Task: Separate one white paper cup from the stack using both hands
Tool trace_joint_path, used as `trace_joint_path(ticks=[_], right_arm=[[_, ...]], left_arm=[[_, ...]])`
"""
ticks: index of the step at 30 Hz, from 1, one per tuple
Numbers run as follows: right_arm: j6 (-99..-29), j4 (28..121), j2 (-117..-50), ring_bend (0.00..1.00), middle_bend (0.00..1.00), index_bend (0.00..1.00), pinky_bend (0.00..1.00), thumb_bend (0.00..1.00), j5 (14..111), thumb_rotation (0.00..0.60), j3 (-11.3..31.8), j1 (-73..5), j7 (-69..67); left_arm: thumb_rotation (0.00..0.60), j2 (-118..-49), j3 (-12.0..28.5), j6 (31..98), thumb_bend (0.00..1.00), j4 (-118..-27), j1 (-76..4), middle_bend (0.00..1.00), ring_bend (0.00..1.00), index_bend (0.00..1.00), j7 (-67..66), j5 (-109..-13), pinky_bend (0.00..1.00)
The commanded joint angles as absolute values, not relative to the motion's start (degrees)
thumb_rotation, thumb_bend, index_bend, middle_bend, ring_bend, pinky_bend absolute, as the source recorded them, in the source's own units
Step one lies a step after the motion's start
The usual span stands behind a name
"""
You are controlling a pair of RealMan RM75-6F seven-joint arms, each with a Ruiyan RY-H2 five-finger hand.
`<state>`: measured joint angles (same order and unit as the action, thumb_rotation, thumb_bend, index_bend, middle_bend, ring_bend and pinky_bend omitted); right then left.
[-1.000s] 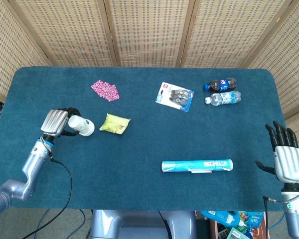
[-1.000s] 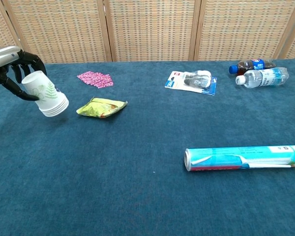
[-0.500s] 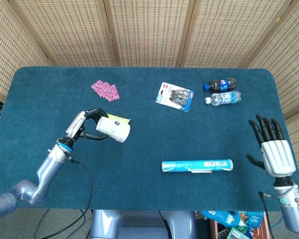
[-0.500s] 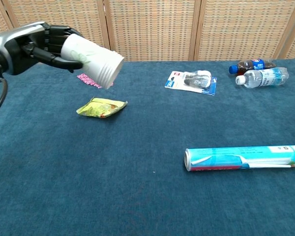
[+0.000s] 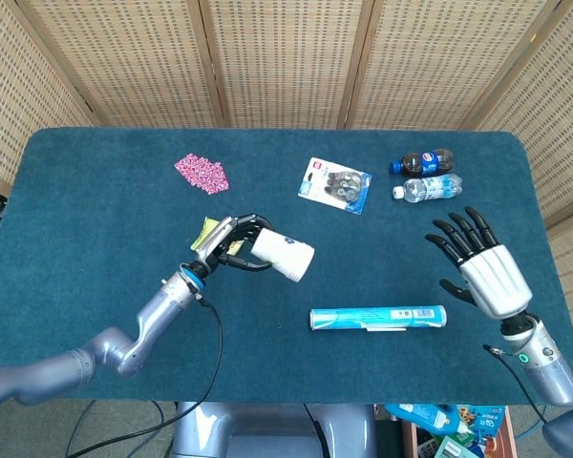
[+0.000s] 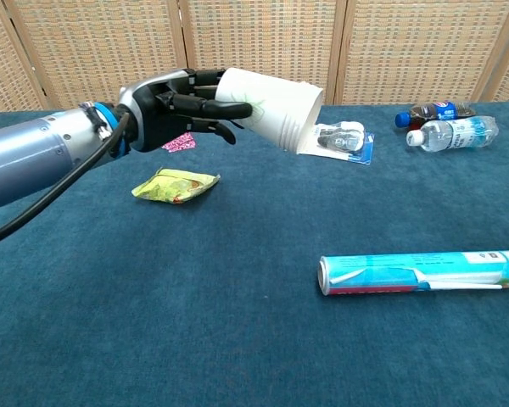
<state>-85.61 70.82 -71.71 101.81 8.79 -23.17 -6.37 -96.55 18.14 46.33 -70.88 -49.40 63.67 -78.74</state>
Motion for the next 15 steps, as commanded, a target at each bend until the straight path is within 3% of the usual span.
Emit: trace_joint_path(ticks=[1, 6, 15], right_arm=[[-86.31, 68.56, -73.01, 0.16, 0.28, 0.30, 0.12, 0.07, 104.00, 0.600, 8.46, -25.52, -8.50], [-88.55, 66.44, -75.04, 0.18, 0.31, 0.34, 0.13, 0.17, 107.57, 0.600, 8.44, -28.83, -10.14], [-87.48, 64.17, -77.20, 0.19, 0.34, 0.40, 0.13, 0.19, 111.20, 0.600, 7.36, -34.61, -10.62]], left_arm=[[0.600, -98.56, 18.97, 44.88, 0.02, -69.14, -51.14, 0.45, 0.46, 0.45, 65.52, -78.15, 0.49], [0.600, -100.86, 19.69, 43.21, 0.02, -67.42, -53.14, 0.45, 0.46, 0.45, 67.13, -77.43, 0.49], [0.600, -104.18, 20.74, 41.32, 0.02, -64.59, -56.23, 0.45, 0.47, 0.45, 67.42, -76.54, 0.49]])
